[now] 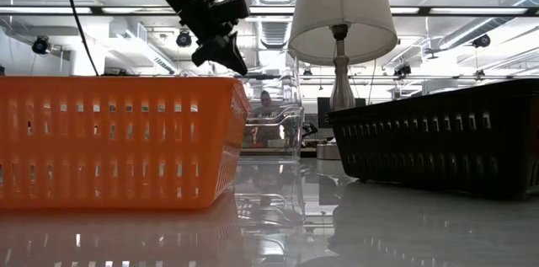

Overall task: Stack baskets by color
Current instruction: Stack the bottom left transparent bin on the top transparent bin, then stack the right black bin on the left black bins

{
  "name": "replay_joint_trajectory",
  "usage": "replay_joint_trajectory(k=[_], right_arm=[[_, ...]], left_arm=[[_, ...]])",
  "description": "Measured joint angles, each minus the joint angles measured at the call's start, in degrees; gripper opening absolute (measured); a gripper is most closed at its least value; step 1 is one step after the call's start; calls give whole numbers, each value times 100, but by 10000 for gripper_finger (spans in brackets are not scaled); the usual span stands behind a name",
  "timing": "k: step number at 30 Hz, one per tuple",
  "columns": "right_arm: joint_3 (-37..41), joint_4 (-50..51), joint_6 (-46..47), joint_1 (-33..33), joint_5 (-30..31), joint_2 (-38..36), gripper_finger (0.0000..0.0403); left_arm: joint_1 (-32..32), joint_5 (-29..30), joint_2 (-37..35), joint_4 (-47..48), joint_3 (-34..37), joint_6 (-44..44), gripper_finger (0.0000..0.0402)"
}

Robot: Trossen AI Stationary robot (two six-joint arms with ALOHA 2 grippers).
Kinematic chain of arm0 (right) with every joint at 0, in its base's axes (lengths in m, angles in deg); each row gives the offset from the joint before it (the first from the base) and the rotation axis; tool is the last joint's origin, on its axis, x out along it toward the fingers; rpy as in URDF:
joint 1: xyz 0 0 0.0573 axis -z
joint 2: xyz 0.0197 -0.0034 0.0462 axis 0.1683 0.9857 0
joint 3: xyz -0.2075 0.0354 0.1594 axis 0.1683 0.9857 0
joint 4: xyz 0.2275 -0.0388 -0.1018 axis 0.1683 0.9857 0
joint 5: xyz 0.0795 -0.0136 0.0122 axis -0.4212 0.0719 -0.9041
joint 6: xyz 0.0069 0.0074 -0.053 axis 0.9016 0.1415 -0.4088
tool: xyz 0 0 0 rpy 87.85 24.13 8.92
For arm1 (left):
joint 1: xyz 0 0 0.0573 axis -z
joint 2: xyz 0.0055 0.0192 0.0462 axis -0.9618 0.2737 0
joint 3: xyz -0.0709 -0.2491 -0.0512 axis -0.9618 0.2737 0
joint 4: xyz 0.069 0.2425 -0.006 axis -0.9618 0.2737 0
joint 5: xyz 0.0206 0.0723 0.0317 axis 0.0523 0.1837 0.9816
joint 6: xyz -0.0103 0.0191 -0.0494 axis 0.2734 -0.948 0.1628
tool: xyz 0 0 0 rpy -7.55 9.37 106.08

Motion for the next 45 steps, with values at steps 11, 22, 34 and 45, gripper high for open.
replay_joint_trajectory(k=[11,22,34,45], right_arm=[[1,3,63,0,0,0,9],[1,102,226,0,-1,0,9],[1,125,270,0,2,9,9],[1,-124,336,0,16,51,9]], left_arm=[[2,11,-2,-70,2,146,57],[280,-6,-213,-19,36,596,97],[1380,-83,-1024,-614,954,1737,97],[2137,-83,-1530,-1835,1852,2451,97]])
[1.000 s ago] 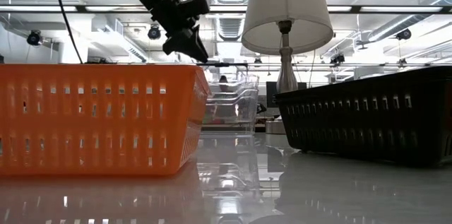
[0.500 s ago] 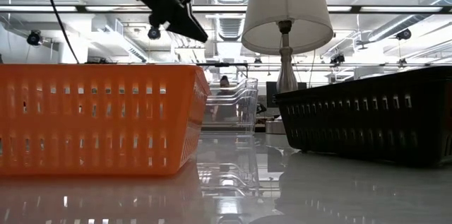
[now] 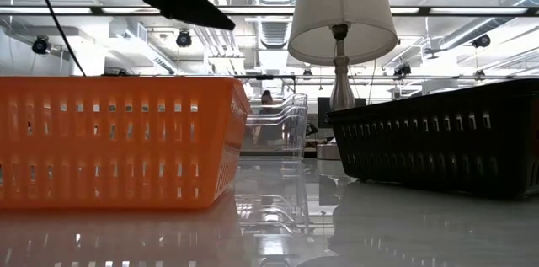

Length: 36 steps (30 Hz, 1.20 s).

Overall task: Stack baskets by color
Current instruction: Stack the right black bin on the left black bins

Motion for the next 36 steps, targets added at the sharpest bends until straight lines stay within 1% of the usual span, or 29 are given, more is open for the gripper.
replay_joint_trajectory(k=[4,11,16,21,25,29,32,36], right_arm=[[0,-453,-154,-2,-50,252,9],[-45,-1281,-187,-2,-67,1097,9],[-388,-1364,-190,-2,-65,1638,9],[-722,-1217,-328,-2,-67,1992,9],[-883,-1089,-279,-2,-64,2092,9],[-955,-885,-62,-2,-23,2060,9],[-951,-768,27,0,0,1984,9],[-947,-611,22,0,288,1970,9]], left_arm=[[244,-28,-10,-509,275,34,97],[659,-46,4,-611,340,255,97],[948,-48,7,-598,364,253,97],[1133,-50,4,-602,455,140,97],[1133,-40,-96,-651,611,-137,97],[1115,210,-314,-705,713,-346,97],[1062,234,-466,-725,744,-398,97],[1026,238,-588,-733,744,-398,97]])
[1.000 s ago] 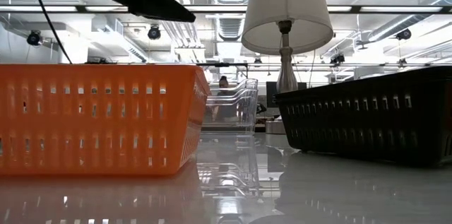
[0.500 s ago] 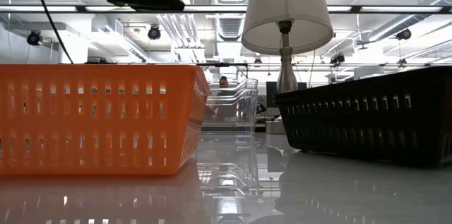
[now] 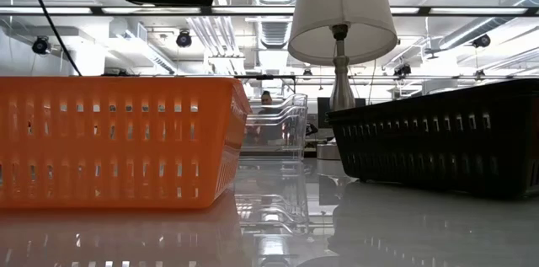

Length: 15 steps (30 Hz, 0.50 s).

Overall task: Stack baskets by color
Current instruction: Stack the right black bin on the left black bins

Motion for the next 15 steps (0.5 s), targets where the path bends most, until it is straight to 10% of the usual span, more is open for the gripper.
replay_joint_trajectory(k=[15], right_arm=[[10,270,-211,13,61,9,9]], left_arm=[[-11,2,49,-26,0,50,97]])
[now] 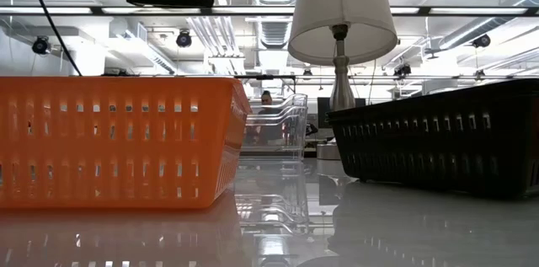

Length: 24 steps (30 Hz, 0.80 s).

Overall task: Stack baskets by color
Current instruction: Stack the right black bin on the left black bins

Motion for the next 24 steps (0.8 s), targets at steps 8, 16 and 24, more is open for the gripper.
replay_joint_trajectory(k=[8,16,24], right_arm=[[0,50,107,0,88,0,9],[0,50,107,0,98,2,9],[0,52,143,0,399,2,44]], left_arm=[[0,0,0,-2,0,5,97],[0,7,2,-24,0,146,97],[0,20,4,-42,0,146,97]])
